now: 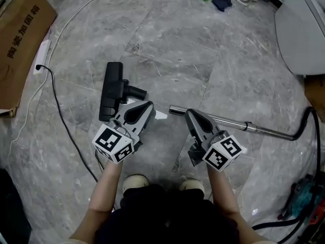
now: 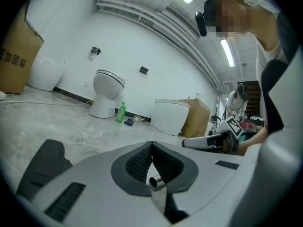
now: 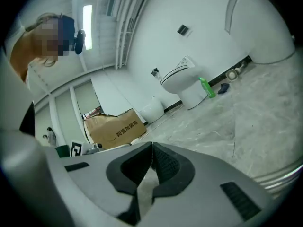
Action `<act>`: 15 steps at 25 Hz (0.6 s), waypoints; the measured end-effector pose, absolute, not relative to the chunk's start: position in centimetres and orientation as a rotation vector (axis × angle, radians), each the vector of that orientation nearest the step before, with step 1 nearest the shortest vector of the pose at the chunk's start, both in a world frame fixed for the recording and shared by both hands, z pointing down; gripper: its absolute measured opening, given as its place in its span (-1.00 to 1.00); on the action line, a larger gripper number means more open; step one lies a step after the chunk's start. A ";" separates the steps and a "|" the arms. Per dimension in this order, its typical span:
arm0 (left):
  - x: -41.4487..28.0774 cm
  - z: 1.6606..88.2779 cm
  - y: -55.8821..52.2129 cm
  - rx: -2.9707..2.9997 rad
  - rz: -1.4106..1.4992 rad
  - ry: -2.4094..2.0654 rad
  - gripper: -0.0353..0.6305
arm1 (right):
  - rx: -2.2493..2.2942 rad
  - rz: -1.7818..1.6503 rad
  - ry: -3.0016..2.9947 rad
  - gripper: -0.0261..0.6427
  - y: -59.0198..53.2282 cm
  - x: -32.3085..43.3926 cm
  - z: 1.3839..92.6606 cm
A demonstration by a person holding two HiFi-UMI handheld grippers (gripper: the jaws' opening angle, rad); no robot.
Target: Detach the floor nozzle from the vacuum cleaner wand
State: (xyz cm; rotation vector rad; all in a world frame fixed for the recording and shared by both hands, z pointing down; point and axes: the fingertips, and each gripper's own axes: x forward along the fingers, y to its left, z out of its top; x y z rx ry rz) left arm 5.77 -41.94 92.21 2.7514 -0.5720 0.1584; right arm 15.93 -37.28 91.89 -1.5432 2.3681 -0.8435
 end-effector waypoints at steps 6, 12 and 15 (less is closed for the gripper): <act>5.7 93.7 -39.0 2.767 0.206 -0.604 -0.86 | -1.528 -0.846 2.447 -0.86 -36.3 12.6 93.2; 6.0 94.3 -37.9 2.789 0.252 -0.577 -0.86 | -1.567 -0.756 2.560 -0.88 -36.1 11.0 93.5; 6.0 94.3 -38.0 2.802 0.267 -0.580 -0.86 | -1.576 -0.749 2.558 -0.88 -36.2 11.2 93.3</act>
